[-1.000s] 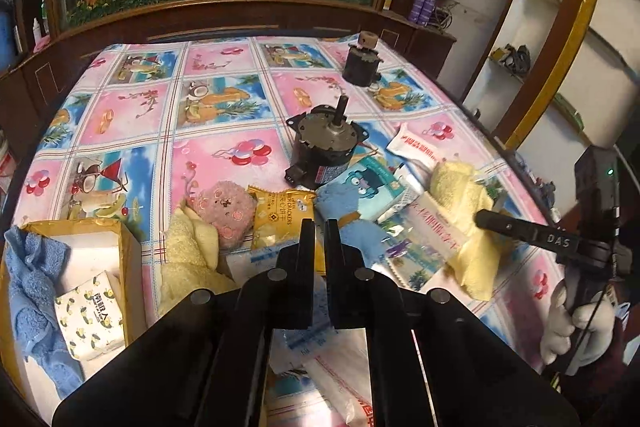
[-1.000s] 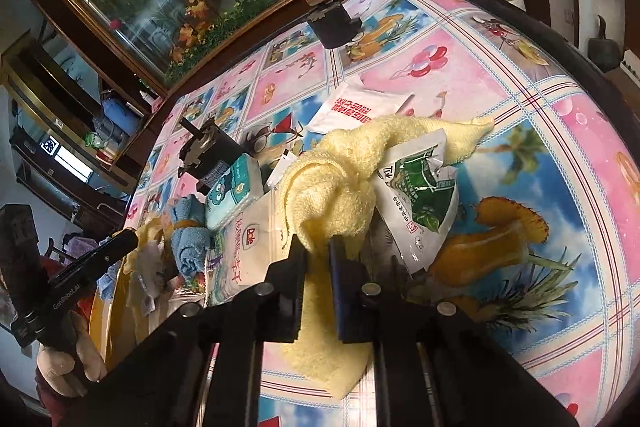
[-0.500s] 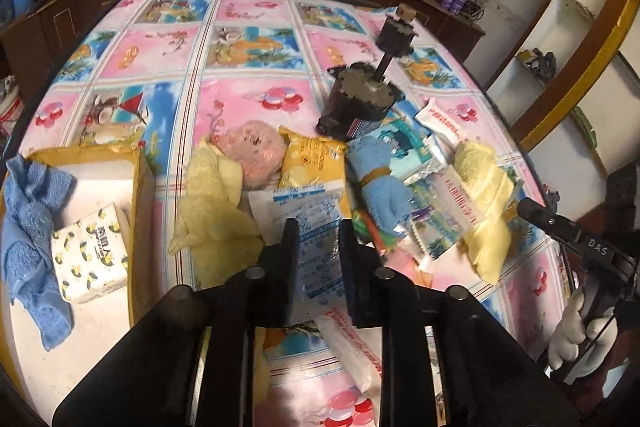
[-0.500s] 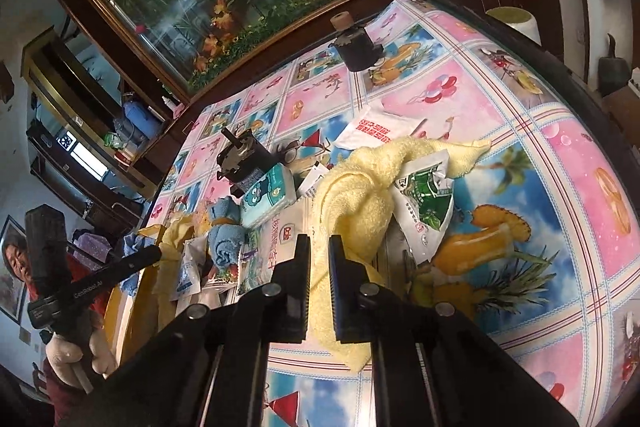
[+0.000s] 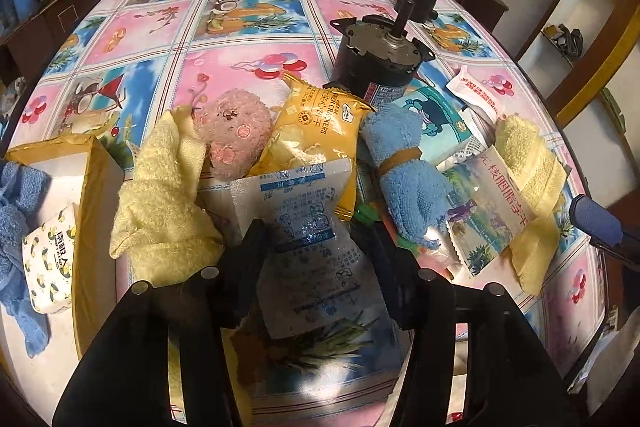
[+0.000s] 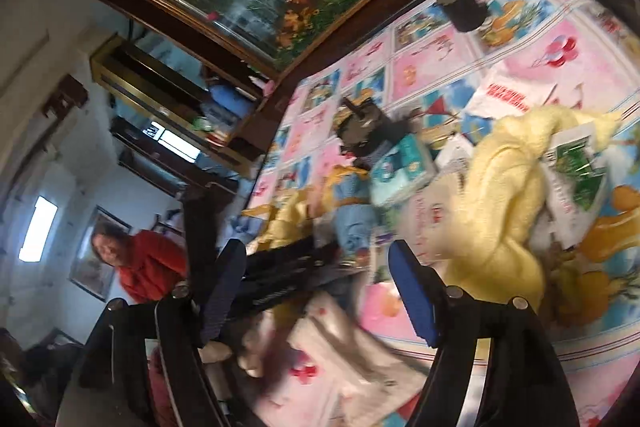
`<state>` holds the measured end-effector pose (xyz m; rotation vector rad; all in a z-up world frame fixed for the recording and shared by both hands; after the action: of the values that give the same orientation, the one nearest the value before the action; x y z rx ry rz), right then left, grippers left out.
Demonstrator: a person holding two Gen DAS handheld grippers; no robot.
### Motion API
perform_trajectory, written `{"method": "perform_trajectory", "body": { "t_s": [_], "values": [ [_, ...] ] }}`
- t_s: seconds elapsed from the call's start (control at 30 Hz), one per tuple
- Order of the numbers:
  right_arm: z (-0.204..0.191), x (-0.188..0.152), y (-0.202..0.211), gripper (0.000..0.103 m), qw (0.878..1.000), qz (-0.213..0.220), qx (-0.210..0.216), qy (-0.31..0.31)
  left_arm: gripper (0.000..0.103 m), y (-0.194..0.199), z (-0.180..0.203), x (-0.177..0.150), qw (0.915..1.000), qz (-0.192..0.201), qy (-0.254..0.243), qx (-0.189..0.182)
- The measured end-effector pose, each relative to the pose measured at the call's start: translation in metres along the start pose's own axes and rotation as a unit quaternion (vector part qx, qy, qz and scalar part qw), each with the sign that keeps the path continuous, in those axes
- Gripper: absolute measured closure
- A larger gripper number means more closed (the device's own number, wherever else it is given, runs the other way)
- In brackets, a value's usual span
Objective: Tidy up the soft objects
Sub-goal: 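Grasp the blue towel tied with an orange band with the right gripper, then carry the packet and banded towel into the box and open both grippers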
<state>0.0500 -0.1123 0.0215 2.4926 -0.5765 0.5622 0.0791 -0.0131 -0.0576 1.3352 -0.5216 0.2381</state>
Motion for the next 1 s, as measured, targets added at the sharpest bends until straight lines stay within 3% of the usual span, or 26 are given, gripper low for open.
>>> {"method": "perform_trajectory", "body": {
  "t_s": [0.13,0.17,0.23,0.3,0.33,0.4,0.5,0.57,0.6,0.63,1.0],
  "values": [
    [0.000,-0.002,-0.026,0.030,0.992,-0.036,-0.102,0.061,0.052,0.000,-0.007,0.003,0.9999,0.007,0.009,0.009],
    [-0.002,-0.003,-0.035,0.031,0.990,-0.048,-0.110,0.068,0.052,-0.001,-0.008,0.004,0.9998,0.009,0.008,0.014],
    [-0.001,-0.002,-0.052,0.043,0.987,-0.062,-0.126,0.084,0.052,-0.003,-0.006,0.005,0.9996,0.013,0.000,0.023],
    [-0.005,0.001,-0.074,0.045,0.982,-0.080,-0.140,0.100,0.053,-0.005,-0.004,0.005,0.9991,0.018,-0.015,0.037],
    [-0.003,0.001,-0.081,0.052,0.979,-0.088,-0.148,0.107,0.054,-0.006,-0.003,0.004,0.9987,0.024,-0.020,0.041],
    [-0.001,0.001,-0.090,0.055,0.976,-0.096,-0.161,0.113,0.070,-0.005,-0.005,0.004,0.9977,0.037,-0.028,0.049],
    [0.007,0.001,-0.120,0.055,0.958,-0.123,-0.217,0.142,0.074,-0.001,-0.011,0.005,0.9984,0.049,-0.010,0.027],
    [0.009,-0.002,-0.127,0.056,0.953,-0.129,-0.229,0.151,0.076,0.003,-0.014,0.004,0.9985,0.055,-0.002,0.009],
    [0.010,-0.002,-0.128,0.070,0.951,-0.128,-0.237,0.153,0.076,0.005,-0.015,0.004,0.9982,0.060,0.001,-0.001],
    [0.012,-0.001,-0.126,0.081,0.949,-0.130,-0.241,0.154,0.077,0.007,-0.014,0.003,0.9981,0.061,0.001,-0.011],
    [0.000,0.006,-0.084,0.082,0.971,-0.075,-0.189,0.124,0.080,0.053,0.001,0.005,0.9925,0.101,0.000,-0.068]
  ]
}}
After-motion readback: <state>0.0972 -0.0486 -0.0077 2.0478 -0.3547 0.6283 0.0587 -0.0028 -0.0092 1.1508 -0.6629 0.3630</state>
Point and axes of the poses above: each gripper's, at about its wrist camera, not at the fingertips, and y roughly against the way its jaws point, z to its right, x to its top, the point moved 9 cm from there along -y, roughly the way its jaws point, and after that the axes turned 2 degrees about x, right-handed, at the moved point
